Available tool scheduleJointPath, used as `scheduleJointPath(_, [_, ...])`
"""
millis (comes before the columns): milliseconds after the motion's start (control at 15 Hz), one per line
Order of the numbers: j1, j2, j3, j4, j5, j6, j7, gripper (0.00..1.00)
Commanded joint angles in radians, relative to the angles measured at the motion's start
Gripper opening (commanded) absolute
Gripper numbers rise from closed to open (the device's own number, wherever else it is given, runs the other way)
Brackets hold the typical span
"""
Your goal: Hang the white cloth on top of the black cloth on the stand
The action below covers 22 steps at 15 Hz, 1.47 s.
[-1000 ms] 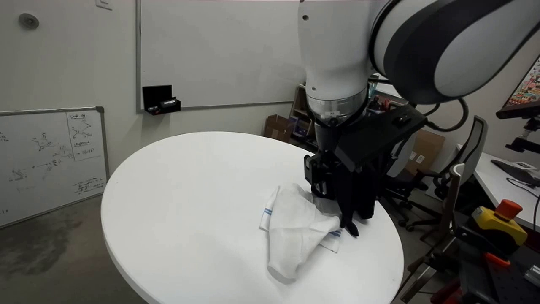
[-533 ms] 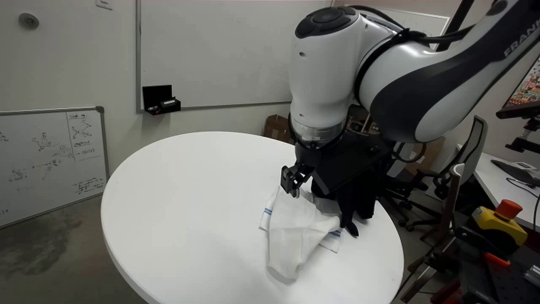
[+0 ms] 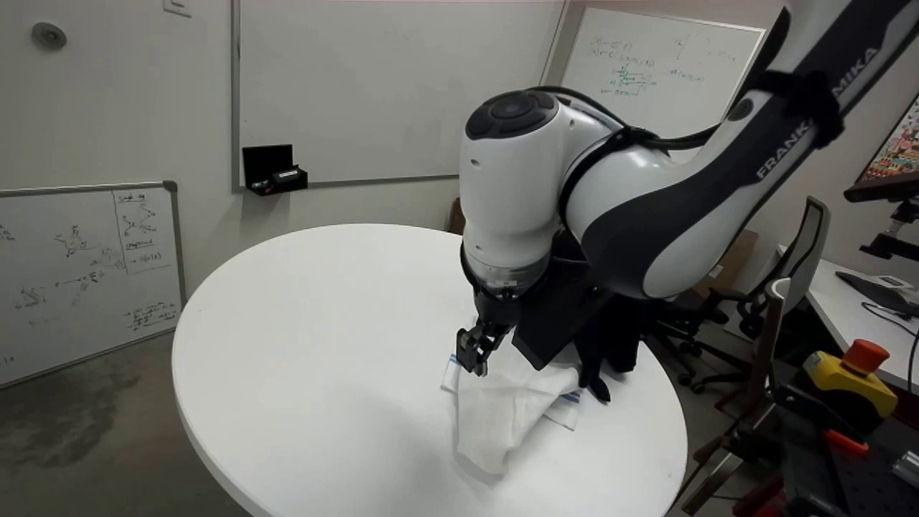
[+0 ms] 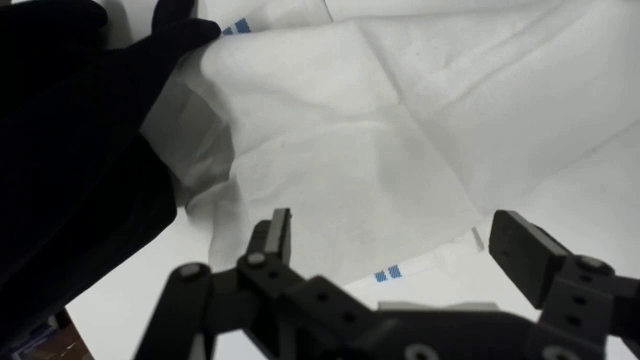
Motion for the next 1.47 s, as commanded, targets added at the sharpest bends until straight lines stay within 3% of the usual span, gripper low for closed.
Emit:
scheduleJointPath(0, [-0.012, 0.098, 0.002, 0.083, 0.062, 0.009, -0.131, 1.0])
scheduleJointPath(333, [0.008, 0.166, -0.015, 0.138, 0.155, -0.005, -0.255, 1.0])
scheduleJointPath(400, [0.012, 0.174, -0.019, 0.147, 0.175, -0.008, -0.275, 0.96])
scheduleJointPath(467, [0.015, 0.182, -0.023, 0.155, 0.193, -0.01, -0.292, 0.74])
scheduleJointPath(667, [0.027, 0.202, -0.04, 0.175, 0.246, -0.016, -0.339, 0.64])
scheduleJointPath(933, [0.041, 0.221, -0.063, 0.187, 0.319, -0.019, -0.389, 0.33])
scheduleJointPath(1067, [0.051, 0.228, -0.076, 0.192, 0.353, -0.024, -0.404, 0.25])
scheduleJointPath(1133, [0.054, 0.234, -0.082, 0.197, 0.37, -0.028, -0.411, 0.1])
scheduleJointPath(1200, [0.058, 0.237, -0.087, 0.199, 0.383, -0.03, -0.414, 0.01])
scheduleJointPath(1400, [0.067, 0.231, -0.103, 0.199, 0.418, -0.031, -0.412, 0.0])
